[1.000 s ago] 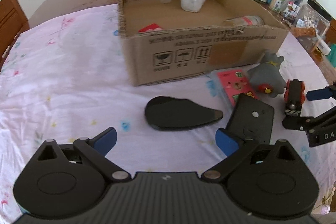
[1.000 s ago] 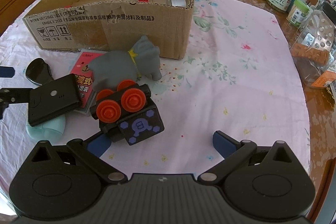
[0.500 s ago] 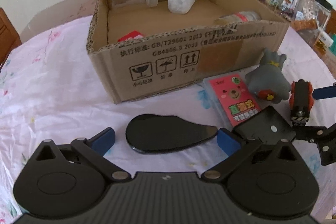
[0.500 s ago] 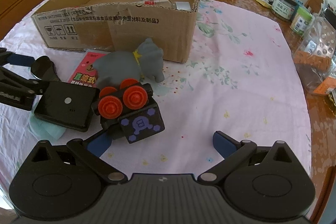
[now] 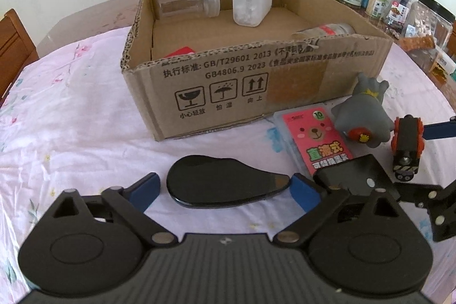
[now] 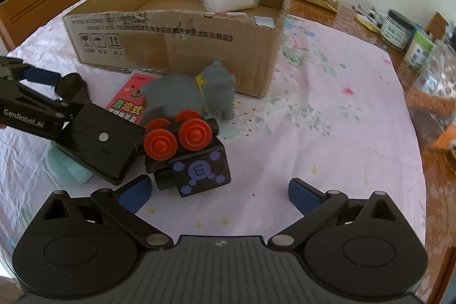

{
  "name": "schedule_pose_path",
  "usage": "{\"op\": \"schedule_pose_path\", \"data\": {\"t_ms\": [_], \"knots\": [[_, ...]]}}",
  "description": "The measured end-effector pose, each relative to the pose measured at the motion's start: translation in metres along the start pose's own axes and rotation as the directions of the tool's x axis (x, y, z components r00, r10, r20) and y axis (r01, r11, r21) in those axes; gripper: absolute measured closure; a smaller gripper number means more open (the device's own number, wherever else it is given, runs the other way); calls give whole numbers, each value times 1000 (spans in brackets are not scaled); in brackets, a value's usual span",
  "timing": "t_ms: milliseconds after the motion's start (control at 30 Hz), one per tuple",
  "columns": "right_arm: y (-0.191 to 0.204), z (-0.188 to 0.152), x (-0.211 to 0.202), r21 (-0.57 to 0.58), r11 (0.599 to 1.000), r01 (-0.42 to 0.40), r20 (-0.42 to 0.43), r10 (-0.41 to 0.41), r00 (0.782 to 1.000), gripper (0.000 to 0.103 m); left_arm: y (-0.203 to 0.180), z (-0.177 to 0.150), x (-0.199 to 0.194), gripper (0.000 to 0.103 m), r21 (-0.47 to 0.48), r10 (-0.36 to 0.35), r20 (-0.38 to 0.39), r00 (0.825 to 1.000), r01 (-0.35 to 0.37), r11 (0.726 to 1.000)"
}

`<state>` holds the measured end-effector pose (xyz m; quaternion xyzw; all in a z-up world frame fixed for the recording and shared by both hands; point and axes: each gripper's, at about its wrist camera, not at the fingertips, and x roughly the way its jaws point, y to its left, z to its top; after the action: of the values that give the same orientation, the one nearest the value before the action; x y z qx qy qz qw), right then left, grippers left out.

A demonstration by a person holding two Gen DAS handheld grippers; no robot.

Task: Organize rigid objects
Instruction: 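Grasp black red-wheeled toy train with right tool while left tool grasps black tape measure, then lift and carry the toy train and tape measure over the cardboard box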

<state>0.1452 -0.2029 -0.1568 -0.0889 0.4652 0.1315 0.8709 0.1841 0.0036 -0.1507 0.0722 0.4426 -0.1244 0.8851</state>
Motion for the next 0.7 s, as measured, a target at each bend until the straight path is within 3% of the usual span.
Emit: {"op": "schedule_pose_path", "data": {"t_ms": [400, 700], "knots": [[16, 11, -15, -145, 988, -51, 40, 58, 998, 43, -4, 5, 2, 13, -13, 12, -7, 1000, -12, 1000], [18, 10, -22, -161, 986, -33, -41, 27, 999, 45, -5, 5, 2, 13, -18, 17, -7, 1000, -18, 1000]]}}
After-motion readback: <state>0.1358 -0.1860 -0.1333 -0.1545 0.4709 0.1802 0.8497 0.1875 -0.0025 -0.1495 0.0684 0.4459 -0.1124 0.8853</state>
